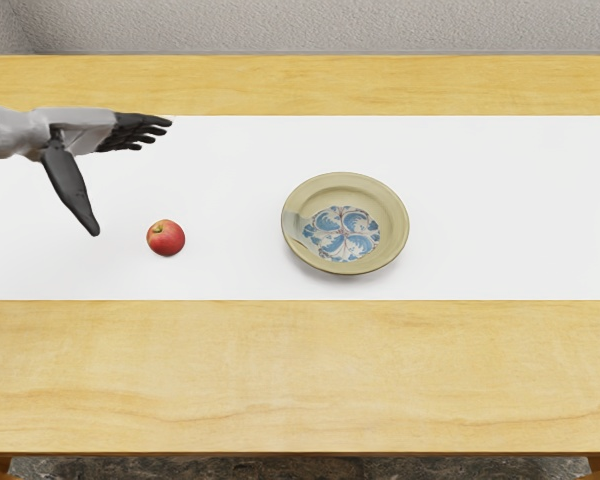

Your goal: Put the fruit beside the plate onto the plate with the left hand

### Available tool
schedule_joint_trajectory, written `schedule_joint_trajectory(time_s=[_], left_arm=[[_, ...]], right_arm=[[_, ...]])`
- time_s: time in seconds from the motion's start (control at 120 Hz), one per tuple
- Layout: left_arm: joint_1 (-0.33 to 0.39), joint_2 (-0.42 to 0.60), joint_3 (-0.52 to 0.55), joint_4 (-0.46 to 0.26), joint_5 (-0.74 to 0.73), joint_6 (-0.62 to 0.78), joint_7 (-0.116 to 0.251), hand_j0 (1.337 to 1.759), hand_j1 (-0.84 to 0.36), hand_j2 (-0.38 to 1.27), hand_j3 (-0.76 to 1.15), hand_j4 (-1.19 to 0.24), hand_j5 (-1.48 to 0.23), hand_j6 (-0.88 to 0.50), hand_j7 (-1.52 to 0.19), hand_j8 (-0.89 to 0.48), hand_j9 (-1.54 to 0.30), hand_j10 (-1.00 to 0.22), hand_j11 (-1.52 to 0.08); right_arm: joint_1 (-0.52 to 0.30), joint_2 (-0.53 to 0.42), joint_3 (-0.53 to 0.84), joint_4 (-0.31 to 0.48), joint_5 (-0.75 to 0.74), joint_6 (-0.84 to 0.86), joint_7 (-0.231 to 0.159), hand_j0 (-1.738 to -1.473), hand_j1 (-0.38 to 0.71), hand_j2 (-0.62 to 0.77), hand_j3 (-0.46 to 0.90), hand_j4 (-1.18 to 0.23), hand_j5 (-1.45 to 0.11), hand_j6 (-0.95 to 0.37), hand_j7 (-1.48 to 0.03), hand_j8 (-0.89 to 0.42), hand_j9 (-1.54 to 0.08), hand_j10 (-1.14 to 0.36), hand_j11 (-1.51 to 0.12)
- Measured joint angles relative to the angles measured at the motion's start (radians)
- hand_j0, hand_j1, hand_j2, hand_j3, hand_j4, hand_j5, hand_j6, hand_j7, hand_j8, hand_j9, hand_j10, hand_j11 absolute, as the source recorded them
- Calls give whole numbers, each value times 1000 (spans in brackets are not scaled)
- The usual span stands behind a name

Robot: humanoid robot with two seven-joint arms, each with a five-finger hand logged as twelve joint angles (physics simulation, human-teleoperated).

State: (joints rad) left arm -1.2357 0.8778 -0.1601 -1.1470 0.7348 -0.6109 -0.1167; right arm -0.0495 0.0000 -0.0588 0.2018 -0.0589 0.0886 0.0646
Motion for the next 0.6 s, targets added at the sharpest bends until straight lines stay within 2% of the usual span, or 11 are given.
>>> schedule_joint_trajectory(time_s=[0.1, 0.142, 0.217, 0.258, 0.333, 0.367, 0.4, 0.483, 0.6], left_arm=[[-3, 5, -3, -2, 28, 0, 12, 1658, 349, 1, 0, -4, -1, -5, 0, -5, 0, -3, 0], [-14, 4, -5, -9, 32, 0, 47, 1658, 349, 2, 0, -4, -1, -5, 0, -5, 0, -4, 0], [-89, 4, -7, -43, 34, 0, 165, 1658, 349, 2, 0, -5, -1, -6, 0, -6, 0, -4, 0], [-135, -1, -8, -59, 38, 0, 273, 1658, 349, 1, 0, -4, -1, -5, 0, -5, 0, -3, 0], [-140, -51, -7, -90, 83, 0, 487, 1658, 349, 1, 0, -4, -1, -4, 0, -4, 0, -3, 0], [-132, -84, -6, -99, 104, 0, 553, 1658, 349, 1, 0, -4, -1, -5, 0, -5, 0, -3, 0], [-138, -99, -5, -107, 120, 0, 601, 1658, 349, 1, 0, -5, -1, -6, 0, -5, 0, -4, 0], [-141, -118, -5, -130, 145, 0, 671, 1658, 349, 1, 0, -4, -1, -5, 0, -5, 0, -4, 0], [-134, -149, -6, -160, 158, 12, 709, 1658, 349, 1, 0, -4, -1, -5, 0, -5, 0, -4, 0]], right_arm=[[0, 0, 0, -1, 0, -1, 0, -1658, -331, -3, 0, -15, -20, -15, -20, -15, -20, -15, -20], [1, 0, 0, 0, 0, -1, 0, -1658, -331, -3, 0, -15, -20, -15, -20, -15, -20, -15, -20], [1, 0, 1, 0, 0, -1, 0, -1658, -331, -3, 0, -15, -20, -15, -20, -15, -20, -15, -20], [2, 0, 1, 0, 0, -1, 0, -1658, -331, -3, 0, -15, -20, -15, -20, -15, -20, -15, -20], [2, 0, 1, 0, 0, -1, 0, -1658, -331, -3, 0, -15, -20, -15, -20, -15, -20, -15, -20], [2, 0, 1, 0, 0, -1, 0, -1658, -331, -3, 0, -15, -20, -15, -20, -15, -20, -15, -20], [2, 0, 1, 0, 0, -1, 0, -1658, -331, -3, 0, -15, -20, -15, -20, -15, -20, -15, -20], [2, 0, 1, 1, 0, -1, 0, -1658, -331, -3, 0, -15, -20, -15, -20, -15, -20, -15, -20], [2, 0, 1, 1, -1, -1, 0, -1658, -331, -3, 0, -15, -20, -15, -20, -15, -20, -15, -20]])
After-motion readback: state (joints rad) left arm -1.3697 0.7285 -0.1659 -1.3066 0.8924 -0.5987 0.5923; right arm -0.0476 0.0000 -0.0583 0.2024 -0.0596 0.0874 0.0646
